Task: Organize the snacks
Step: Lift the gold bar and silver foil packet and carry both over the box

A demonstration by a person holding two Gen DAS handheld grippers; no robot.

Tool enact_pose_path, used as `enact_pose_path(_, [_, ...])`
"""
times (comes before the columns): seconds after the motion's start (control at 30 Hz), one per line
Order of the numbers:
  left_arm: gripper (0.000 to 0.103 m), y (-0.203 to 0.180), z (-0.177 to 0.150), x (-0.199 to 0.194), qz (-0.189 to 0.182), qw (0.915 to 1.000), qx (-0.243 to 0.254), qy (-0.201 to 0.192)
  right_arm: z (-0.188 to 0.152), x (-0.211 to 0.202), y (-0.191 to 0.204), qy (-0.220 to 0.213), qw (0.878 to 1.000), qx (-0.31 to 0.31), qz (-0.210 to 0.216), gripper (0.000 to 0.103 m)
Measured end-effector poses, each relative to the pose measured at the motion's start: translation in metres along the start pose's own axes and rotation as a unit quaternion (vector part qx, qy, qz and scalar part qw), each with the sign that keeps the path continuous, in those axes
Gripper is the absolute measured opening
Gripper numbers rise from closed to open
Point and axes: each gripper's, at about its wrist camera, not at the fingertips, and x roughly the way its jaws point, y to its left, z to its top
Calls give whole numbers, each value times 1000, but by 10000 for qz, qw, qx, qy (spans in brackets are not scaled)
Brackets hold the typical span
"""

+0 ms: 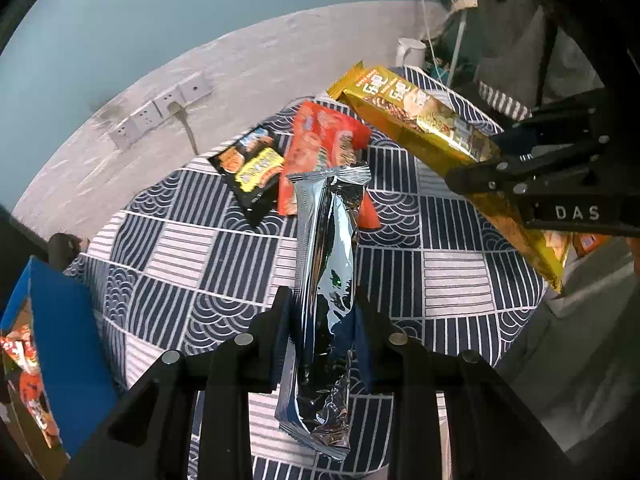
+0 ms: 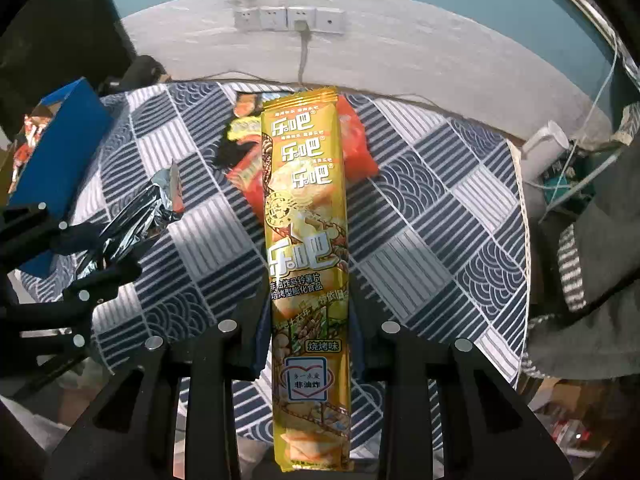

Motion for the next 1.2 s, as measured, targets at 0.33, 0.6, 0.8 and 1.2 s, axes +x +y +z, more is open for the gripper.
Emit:
enact_pose_path(0.33, [29, 26, -6, -39, 298, 9989, -206, -310, 16, -19, 36, -192, 9992, -318, 121, 30])
enact_pose_path(0.6, [29, 58, -18, -59, 505, 9967, -508, -393, 32, -33, 75, -333, 9970, -663, 233, 30])
enact_pose_path(0.8, [29, 81, -26, -79, 614, 9939, -755, -512, 45, -39, 105, -415, 9943, -908, 362, 30])
enact_pose_path(1.2, [29, 131, -53, -107, 856, 9861, -1246, -686, 73, -43, 167, -444, 9889, -1264, 644, 30])
